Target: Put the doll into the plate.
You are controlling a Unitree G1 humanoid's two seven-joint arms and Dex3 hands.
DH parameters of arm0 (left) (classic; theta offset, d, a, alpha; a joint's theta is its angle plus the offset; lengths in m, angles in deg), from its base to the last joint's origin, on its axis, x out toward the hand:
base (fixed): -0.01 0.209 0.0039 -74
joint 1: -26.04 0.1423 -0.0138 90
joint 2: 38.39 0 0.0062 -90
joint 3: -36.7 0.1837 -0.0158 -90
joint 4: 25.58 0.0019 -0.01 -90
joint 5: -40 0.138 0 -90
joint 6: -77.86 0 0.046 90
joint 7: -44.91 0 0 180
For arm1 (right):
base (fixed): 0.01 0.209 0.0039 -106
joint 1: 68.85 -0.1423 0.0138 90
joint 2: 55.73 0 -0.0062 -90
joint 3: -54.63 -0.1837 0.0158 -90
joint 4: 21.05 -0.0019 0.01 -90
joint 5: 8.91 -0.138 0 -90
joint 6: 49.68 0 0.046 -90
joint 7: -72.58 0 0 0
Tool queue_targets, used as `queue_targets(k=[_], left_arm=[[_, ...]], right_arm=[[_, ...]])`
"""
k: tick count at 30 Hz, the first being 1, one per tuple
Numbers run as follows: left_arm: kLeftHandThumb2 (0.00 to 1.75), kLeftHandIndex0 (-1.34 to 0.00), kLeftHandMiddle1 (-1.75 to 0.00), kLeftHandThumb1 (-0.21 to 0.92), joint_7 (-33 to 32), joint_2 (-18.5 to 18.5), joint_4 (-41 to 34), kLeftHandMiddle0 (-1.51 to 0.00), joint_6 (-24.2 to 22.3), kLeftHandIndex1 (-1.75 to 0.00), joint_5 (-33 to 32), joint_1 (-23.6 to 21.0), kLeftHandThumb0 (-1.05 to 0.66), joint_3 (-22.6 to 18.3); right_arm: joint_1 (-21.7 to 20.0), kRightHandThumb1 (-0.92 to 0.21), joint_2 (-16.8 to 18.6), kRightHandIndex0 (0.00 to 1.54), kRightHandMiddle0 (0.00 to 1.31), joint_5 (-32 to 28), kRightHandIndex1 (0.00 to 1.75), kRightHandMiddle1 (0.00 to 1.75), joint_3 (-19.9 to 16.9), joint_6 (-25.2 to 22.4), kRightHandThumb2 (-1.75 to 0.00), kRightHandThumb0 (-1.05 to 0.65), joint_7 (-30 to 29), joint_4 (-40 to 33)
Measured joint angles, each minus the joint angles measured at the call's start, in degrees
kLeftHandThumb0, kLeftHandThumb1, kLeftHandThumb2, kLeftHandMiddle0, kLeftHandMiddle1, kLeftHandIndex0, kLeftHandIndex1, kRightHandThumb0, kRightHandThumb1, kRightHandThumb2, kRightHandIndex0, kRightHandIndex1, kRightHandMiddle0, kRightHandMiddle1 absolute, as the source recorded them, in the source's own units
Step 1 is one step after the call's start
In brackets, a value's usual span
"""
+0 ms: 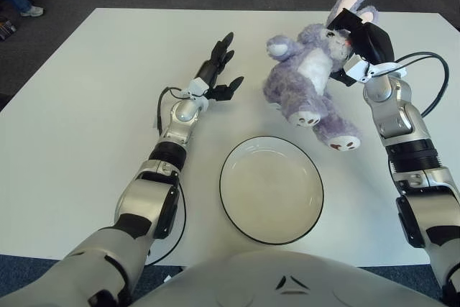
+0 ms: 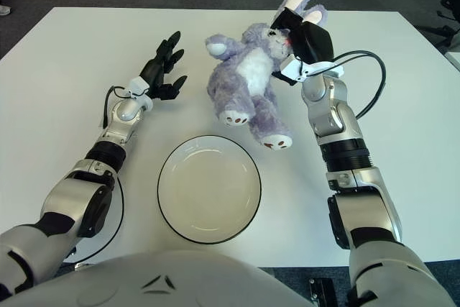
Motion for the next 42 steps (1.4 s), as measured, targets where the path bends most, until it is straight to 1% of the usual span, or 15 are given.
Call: queue_targets(k=[4, 5, 7, 9, 10, 12, 15, 19, 24, 31, 34, 36, 38, 40, 42], left_arm=[[1.17, 0.00, -0.40, 0.47, 0.41, 0.02, 0.84, -0.18, -0.63, -0.30, -0.07, -0.45, -0.25, 0.03], [1.15, 0.00, -0.40, 0.49, 0.41, 0.02, 1.36, -0.18, -0.64, -0.30, -0.06, -0.68, -0.28, 0.03], [1.05, 0.00, -0.40, 0.57, 0.41, -0.01, 2.48, -0.18, -0.60, -0.27, 0.01, -1.17, -0.38, 0.04], [0.97, 0.00, -0.39, 0.64, 0.41, -0.05, 3.48, -0.18, -0.55, -0.25, 0.22, -1.62, -0.44, 0.07], [0.93, 0.00, -0.39, 0.67, 0.40, -0.06, 4.10, -0.18, -0.40, -0.24, 0.32, -1.83, -0.47, 0.09], [0.89, 0.00, -0.39, 0.70, 0.40, -0.07, 5.30, -0.18, -0.08, -0.23, 0.48, -2.18, -0.50, 0.11], [0.86, 0.00, -0.40, 0.72, 0.40, -0.07, 7.19, -0.19, 0.28, -0.23, 0.53, -2.84, -0.52, 0.10], [0.81, 0.00, -0.41, 0.76, 0.43, -0.08, 9.26, -0.20, 0.40, -0.22, 0.47, -3.69, -0.55, -0.02], [0.69, 0.00, -0.44, 0.87, 0.52, -0.13, 11.36, -0.20, 0.85, -0.20, 0.45, -4.75, -0.62, -0.11], [0.68, 0.00, -0.45, 0.92, 0.32, -0.30, 14.33, -0.21, 3.05, -0.17, 0.57, -6.21, -0.68, -0.13], [0.68, 0.00, -0.46, 0.92, 0.29, -0.27, 15.17, -0.22, 3.49, -0.18, 0.57, -6.59, -0.66, -0.15], [0.69, 0.00, -0.47, 0.92, 0.29, -0.28, 15.65, -0.23, 3.52, -0.18, 0.56, -6.72, -0.66, -0.21], [0.69, 0.00, -0.47, 0.92, 0.29, -0.28, 15.97, -0.23, 3.52, -0.18, 0.54, -6.75, -0.65, -0.30], [0.69, 0.00, -0.47, 0.92, 0.30, -0.19, 16.14, -0.24, 3.52, -0.18, 0.54, -6.76, -0.65, -0.33], [0.69, 0.00, -0.48, 0.92, 0.30, -0.13, 16.22, -0.24, 3.52, -0.18, 0.52, -6.77, -0.65, -0.37]], right_arm=[[1.10, 0.07, -0.06, 1.02, 0.80, 0.00, 1.20, 1.75, -0.41, -0.10, -1.57, -0.01, 0.75, -2.84], [1.40, 0.08, -0.06, 1.02, 0.80, 0.02, 1.21, 1.75, -0.47, -0.20, -1.58, 0.00, 0.92, -3.66], [1.89, 0.09, -0.06, 1.03, 0.79, 0.06, 1.27, 1.75, -0.53, -0.49, -1.61, 0.00, 1.37, -5.03], [2.29, 0.11, -0.06, 1.00, 0.76, 0.11, 1.44, 1.75, -0.57, -0.80, -1.69, 0.00, 1.77, -6.35], [2.54, 0.12, -0.06, 0.97, 0.76, 0.12, 1.55, 1.70, -0.59, -0.94, -1.71, 0.00, 1.88, -7.16], [2.99, 0.12, -0.05, 0.96, 0.79, 0.20, 1.64, 1.63, -0.64, -1.49, -1.73, -0.01, 2.32, -8.69], [3.67, 0.14, 0.01, 0.94, 0.82, 0.54, 1.71, 1.56, -0.65, -2.50, -1.74, -0.01, 2.88, -10.97], [4.38, 0.15, 0.39, 0.94, 0.85, 1.25, 1.74, 1.51, -0.61, -4.44, -1.74, -0.01, 3.85, -14.27], [4.90, 0.18, 0.89, 0.96, 0.94, 2.06, 1.75, 1.40, -0.52, -6.41, -1.75, -0.01, 5.51, -17.28], [6.58, 0.20, 1.73, 0.97, 0.99, 1.96, 1.75, 1.32, -0.40, -7.59, -1.75, -0.02, 8.38, -20.39], [7.44, 0.14, 2.05, 0.88, 0.89, 1.73, 1.71, 1.56, -0.33, -8.28, -1.75, -0.01, 10.09, -22.25], [8.12, 0.17, 2.39, 0.92, 0.94, 1.17, 1.73, 1.45, -0.32, -9.20, -1.74, -0.02, 11.63, -24.02], [8.60, 0.18, 2.89, 0.94, 0.96, 0.52, 1.74, 1.40, -0.30, -9.98, -1.74, -0.02, 12.96, -25.50], [8.93, 0.18, 3.27, 0.95, 0.95, 0.13, 1.74, 1.39, -0.27, -10.63, -1.75, -0.01, 14.00, -26.60], [9.18, 0.17, 3.59, 0.94, 0.91, 0.06, 1.74, 1.45, -0.25, -11.08, -1.75, -0.01, 14.60, -27.40]])
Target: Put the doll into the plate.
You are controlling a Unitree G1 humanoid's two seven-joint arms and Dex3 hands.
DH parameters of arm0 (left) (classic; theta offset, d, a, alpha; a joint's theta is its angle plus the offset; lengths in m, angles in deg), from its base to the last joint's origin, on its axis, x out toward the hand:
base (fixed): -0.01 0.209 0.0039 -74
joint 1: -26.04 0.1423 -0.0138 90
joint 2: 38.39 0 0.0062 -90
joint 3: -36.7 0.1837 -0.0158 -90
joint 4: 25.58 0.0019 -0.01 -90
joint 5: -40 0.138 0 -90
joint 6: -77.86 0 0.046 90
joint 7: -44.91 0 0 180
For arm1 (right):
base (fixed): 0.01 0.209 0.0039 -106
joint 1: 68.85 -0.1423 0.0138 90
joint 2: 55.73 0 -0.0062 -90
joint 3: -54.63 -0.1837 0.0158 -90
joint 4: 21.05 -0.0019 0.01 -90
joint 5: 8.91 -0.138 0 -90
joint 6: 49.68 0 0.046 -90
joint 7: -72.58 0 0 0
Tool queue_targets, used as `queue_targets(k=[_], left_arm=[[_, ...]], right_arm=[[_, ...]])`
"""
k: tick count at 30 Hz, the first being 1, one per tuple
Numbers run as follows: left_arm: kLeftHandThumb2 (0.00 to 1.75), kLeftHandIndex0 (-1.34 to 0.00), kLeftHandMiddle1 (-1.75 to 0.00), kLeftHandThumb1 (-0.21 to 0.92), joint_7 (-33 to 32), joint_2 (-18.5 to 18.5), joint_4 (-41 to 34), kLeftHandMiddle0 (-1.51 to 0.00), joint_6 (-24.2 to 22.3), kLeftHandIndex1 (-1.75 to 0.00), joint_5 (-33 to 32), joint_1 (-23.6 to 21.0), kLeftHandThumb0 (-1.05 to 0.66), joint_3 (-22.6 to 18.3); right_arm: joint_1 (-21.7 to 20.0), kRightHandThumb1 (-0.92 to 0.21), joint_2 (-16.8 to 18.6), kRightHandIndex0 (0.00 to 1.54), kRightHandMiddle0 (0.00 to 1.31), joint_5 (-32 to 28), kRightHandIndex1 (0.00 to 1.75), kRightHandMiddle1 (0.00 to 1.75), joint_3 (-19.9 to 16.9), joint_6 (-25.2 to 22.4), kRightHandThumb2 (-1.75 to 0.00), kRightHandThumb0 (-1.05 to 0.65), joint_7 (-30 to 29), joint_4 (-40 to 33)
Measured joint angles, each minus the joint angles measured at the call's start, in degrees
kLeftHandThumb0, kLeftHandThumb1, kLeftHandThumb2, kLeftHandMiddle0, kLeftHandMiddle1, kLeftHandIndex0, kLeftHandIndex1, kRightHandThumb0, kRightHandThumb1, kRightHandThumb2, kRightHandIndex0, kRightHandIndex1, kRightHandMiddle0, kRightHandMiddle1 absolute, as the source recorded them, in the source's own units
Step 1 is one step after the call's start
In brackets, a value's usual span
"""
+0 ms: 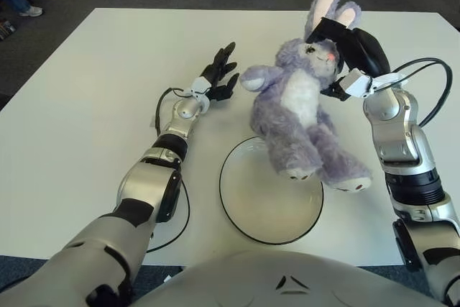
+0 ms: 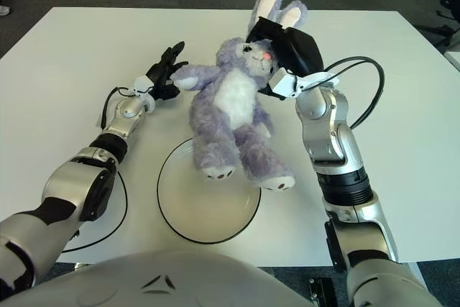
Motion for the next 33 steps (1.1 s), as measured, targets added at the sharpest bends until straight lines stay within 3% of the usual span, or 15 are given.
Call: queue_targets(k=[8, 22, 33], left_arm=[[0.67, 0.00, -0.49, 0.92, 0.56, 0.26, 0.18, -0.24, -0.02, -0.19, -0.63, -0.03, -0.60, -0.96], [0.62, 0.00, -0.50, 0.92, 1.02, 0.77, 0.19, -0.24, -0.18, -0.27, -1.32, -0.07, -0.60, -1.45], [0.60, 0.00, -0.55, 0.92, -0.38, 0.61, 0.19, -0.21, -0.96, -0.32, 0.13, -0.25, -0.64, -0.97]], right_arm=[[0.73, 0.16, 0.90, 0.93, 0.90, -0.53, 1.75, 1.47, 0.15, -0.14, -1.75, -0.01, 1.67, -1.46], [4.04, 0.20, 4.16, 0.95, 1.01, -7.73, 1.75, 1.30, 0.02, -2.68, -1.73, -0.02, 6.41, -6.94], [6.49, 0.17, 5.59, 0.93, 1.01, -9.98, 1.75, 1.27, 1.28, -7.32, -1.70, -0.02, 9.33, -11.97]])
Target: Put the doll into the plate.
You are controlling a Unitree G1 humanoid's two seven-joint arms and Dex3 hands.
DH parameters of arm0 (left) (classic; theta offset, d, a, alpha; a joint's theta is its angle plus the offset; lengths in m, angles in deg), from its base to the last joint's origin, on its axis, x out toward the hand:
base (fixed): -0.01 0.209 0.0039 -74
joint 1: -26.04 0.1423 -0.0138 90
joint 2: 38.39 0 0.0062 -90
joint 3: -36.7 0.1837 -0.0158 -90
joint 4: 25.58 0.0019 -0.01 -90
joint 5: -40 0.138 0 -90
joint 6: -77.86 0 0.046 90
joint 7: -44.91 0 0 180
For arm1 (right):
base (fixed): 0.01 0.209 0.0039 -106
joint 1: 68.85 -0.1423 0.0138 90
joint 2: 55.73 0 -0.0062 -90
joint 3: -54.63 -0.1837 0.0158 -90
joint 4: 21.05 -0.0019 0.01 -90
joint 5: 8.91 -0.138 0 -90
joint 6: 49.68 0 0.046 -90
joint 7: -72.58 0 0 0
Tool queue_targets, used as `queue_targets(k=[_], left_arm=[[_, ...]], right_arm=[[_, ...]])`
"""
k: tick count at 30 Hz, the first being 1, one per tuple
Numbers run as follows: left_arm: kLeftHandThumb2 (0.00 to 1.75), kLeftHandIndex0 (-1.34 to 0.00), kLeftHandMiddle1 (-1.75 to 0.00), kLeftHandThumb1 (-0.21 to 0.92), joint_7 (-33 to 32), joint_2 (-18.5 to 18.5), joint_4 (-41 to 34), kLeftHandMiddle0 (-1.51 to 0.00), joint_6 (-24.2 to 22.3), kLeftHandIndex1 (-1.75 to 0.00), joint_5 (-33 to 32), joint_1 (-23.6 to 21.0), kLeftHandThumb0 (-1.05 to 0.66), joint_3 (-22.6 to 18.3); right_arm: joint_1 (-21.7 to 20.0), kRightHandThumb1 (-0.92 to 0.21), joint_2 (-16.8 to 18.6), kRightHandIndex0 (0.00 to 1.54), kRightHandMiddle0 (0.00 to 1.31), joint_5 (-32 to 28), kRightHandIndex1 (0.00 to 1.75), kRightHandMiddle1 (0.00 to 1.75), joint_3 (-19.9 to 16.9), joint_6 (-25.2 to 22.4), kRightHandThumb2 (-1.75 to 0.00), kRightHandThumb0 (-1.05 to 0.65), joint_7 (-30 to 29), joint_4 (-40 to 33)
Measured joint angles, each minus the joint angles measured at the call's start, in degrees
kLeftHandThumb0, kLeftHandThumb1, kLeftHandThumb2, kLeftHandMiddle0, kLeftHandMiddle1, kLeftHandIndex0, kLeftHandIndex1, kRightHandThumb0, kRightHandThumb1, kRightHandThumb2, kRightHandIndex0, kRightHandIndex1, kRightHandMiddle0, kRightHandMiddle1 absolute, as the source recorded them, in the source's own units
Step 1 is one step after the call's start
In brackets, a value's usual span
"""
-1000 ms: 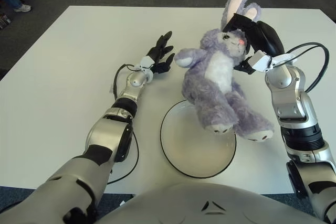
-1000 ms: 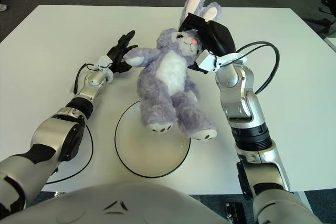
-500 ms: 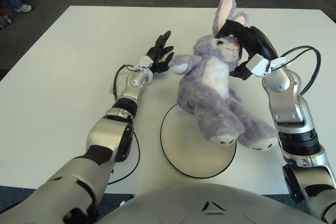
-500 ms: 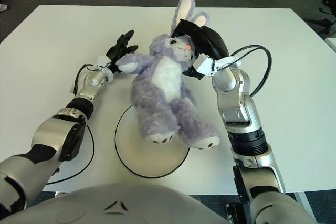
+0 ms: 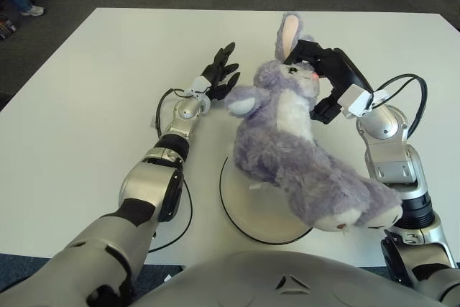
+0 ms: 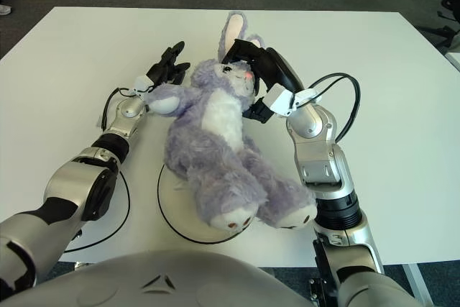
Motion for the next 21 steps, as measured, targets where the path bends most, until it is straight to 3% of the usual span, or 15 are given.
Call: queue_targets(k=[11, 15, 21], left_arm=[[0.61, 0.00, -0.58, 0.92, -2.93, -0.38, -0.01, -0.17, 0.00, -0.35, 2.33, -0.19, -0.69, 1.07], [0.60, 0.00, -0.59, 0.92, -3.20, -0.41, -0.01, -0.17, 0.02, -0.36, 2.40, -0.25, -0.69, 1.20], [0.58, 0.00, -0.61, 0.92, -3.23, -0.45, 0.00, -0.18, 0.02, -0.37, 2.43, -0.35, -0.68, 1.30]], right_arm=[[1.86, 0.16, 0.10, 0.94, 0.94, -1.37, 1.75, 1.37, 1.74, -2.26, -1.72, -0.01, 2.72, -2.94], [1.95, 0.14, -0.10, 0.94, 0.82, -1.41, 1.61, 1.66, 1.97, -2.63, -1.74, -0.01, 3.32, -3.16], [2.40, 0.12, -0.63, 0.97, 0.75, -1.41, 1.53, 1.73, 2.64, -2.80, -1.72, 0.00, 4.13, -3.92]])
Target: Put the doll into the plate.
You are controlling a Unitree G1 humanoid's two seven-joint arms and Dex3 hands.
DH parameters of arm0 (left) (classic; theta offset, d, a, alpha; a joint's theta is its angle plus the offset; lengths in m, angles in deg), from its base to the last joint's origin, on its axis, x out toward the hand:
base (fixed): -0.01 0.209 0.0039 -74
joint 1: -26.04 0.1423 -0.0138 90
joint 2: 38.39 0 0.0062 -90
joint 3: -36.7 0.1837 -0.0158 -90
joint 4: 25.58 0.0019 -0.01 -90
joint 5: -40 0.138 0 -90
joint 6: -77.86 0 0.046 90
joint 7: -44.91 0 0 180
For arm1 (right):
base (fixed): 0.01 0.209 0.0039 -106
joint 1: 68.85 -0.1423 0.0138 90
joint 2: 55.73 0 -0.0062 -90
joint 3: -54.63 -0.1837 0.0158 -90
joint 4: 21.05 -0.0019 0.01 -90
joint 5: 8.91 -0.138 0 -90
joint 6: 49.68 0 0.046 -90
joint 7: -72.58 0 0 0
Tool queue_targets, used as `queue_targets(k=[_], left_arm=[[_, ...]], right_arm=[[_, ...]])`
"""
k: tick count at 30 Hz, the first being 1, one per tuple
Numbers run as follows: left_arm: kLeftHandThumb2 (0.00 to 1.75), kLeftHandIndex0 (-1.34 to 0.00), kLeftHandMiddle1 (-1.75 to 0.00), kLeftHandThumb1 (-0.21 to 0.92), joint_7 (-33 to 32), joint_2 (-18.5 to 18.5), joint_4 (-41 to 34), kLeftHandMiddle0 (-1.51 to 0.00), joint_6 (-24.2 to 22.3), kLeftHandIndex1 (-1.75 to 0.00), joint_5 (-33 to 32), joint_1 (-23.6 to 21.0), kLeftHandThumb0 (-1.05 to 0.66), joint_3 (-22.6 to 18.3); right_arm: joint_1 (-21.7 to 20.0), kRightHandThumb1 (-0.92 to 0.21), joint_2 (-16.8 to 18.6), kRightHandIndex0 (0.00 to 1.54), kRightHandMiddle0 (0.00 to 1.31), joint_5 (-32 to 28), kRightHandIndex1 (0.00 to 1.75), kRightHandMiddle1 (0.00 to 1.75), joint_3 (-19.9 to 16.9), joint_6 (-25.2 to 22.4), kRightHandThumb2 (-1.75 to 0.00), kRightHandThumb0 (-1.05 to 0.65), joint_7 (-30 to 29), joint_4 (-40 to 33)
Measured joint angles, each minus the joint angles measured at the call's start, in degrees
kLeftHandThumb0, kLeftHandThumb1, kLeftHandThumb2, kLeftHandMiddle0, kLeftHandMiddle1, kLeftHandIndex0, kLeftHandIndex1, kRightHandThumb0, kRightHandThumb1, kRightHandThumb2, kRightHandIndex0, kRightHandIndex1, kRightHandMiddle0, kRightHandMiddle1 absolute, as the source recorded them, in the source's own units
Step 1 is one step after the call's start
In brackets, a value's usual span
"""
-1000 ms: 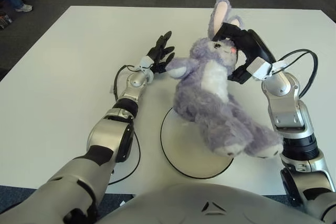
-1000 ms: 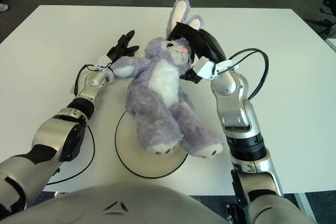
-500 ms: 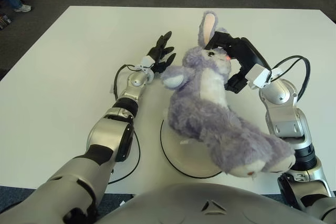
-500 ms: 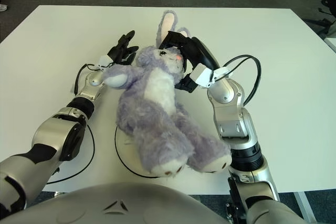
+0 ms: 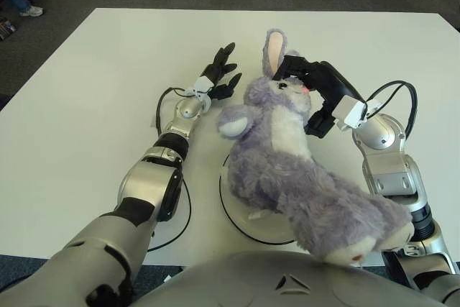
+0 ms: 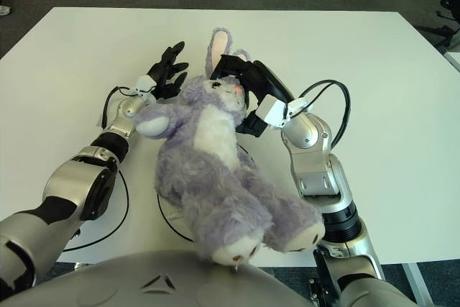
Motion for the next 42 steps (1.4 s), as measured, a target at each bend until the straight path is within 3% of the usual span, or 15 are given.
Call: queue_targets(k=[7, 12, 15, 17, 20, 23, 28, 30, 33, 34, 36, 40, 42], left_arm=[[0.57, 0.00, -0.63, 0.91, 0.00, -0.04, 0.00, -0.19, -0.01, -0.40, -0.02, -0.07, -0.65, 0.00], [0.55, 0.00, -0.69, 0.90, 0.02, 0.02, 0.00, -0.17, -0.08, -0.45, -0.18, -0.08, -0.65, -0.04], [0.56, 0.00, -0.67, 0.88, 0.09, 0.03, 0.00, -0.15, -0.10, -0.46, -0.34, -0.09, -0.63, -0.17], [0.59, 0.00, -0.63, 0.86, 0.28, 0.06, 0.00, -0.13, -0.10, -0.45, -0.51, -0.09, -0.61, -0.33], [0.61, 0.00, -0.58, 0.85, 0.77, 0.13, 0.00, -0.09, -0.09, -0.45, -1.10, -0.09, -0.60, -0.58], [0.61, 0.00, -0.54, 0.87, 1.31, 0.23, 0.00, -0.05, -0.09, -0.45, -1.62, -0.09, -0.64, -0.87], [0.57, 0.00, -0.51, 0.91, 1.70, 0.26, 0.00, -0.04, -0.09, -0.45, -1.82, -0.09, -0.68, -1.09], [0.56, 0.00, -0.53, 0.92, 1.70, 0.26, -0.01, -0.08, -0.12, -0.46, -1.81, -0.09, -0.69, -1.09], [0.55, 0.00, -0.55, 0.92, 1.70, 0.25, -0.04, -0.13, -0.51, -0.47, -1.81, -0.09, -0.67, -1.09], [0.55, 0.00, -0.56, 0.92, 1.70, 0.25, -0.04, -0.13, -0.67, -0.48, -1.81, -0.09, -0.67, -1.09], [0.55, 0.00, -0.59, 0.92, 1.71, 0.27, -0.04, -0.18, -0.93, -0.51, -1.83, -0.09, -0.65, -1.12], [0.55, 0.00, -0.63, 0.91, 2.11, 0.38, -0.12, -0.22, -1.35, -0.54, -2.14, -0.09, -0.62, -1.22], [0.56, 0.00, -0.67, 0.91, 2.43, 0.42, -0.23, -0.23, -1.58, -0.55, -2.29, -0.09, -0.60, -1.25]], right_arm=[[0.62, 0.06, -0.15, 0.99, 0.74, 0.60, 1.34, 1.75, 0.75, -0.32, -1.60, 0.00, 0.16, -0.99], [0.61, -0.07, -1.09, 0.86, 0.62, 1.78, 1.61, 1.62, 1.38, -2.03, -1.51, -0.01, 1.22, -2.72], [0.60, -0.18, -1.74, 0.80, 0.54, 1.88, 1.60, 1.61, 1.36, -3.60, -1.39, -0.01, 2.33, -3.56], [0.58, -0.28, -2.12, 0.67, 0.52, 1.24, 1.61, 1.61, 1.24, -4.92, -1.26, -0.01, 3.46, -4.08], [0.52, -0.28, -2.57, 0.73, 0.18, -0.27, 1.54, 1.48, 0.81, -6.47, -1.22, 0.32, 5.27, -4.46], [0.48, -0.30, -2.78, 0.74, 0.06, -1.66, 1.51, 1.33, 0.37, -7.20, -1.16, 0.42, 6.26, -4.55], [0.47, -0.37, -3.30, 0.71, 0.01, -4.08, 1.48, 1.24, -0.87, -6.62, -1.05, 0.44, 6.70, -4.23], [0.48, -0.50, -3.64, 0.65, 0.00, -4.75, 1.46, 1.19, -1.55, -5.52, -0.88, 0.41, 6.69, -3.64], [0.47, -0.26, -4.12, 0.42, 0.00, -5.64, 1.33, 1.16, -2.32, -3.95, -1.07, -0.03, 6.66, -2.78], [0.47, -0.24, -4.23, 0.39, 0.00, -6.03, 1.32, 1.15, -2.46, -3.66, -1.09, -0.07, 6.66, -2.60], [0.48, -0.33, -4.44, 0.56, 0.00, -6.60, 1.43, 1.10, -2.63, -3.03, -1.06, 0.23, 6.67, -2.31], [0.48, -0.37, -5.20, 0.66, 0.00, -7.67, 1.48, 1.04, -3.18, -1.79, -1.05, 0.39, 7.16, -1.87], [0.48, -0.44, -5.87, 0.66, 0.00, -8.26, 1.46, 1.00, -3.50, -1.13, -0.96, 0.40, 7.43, -1.65]])
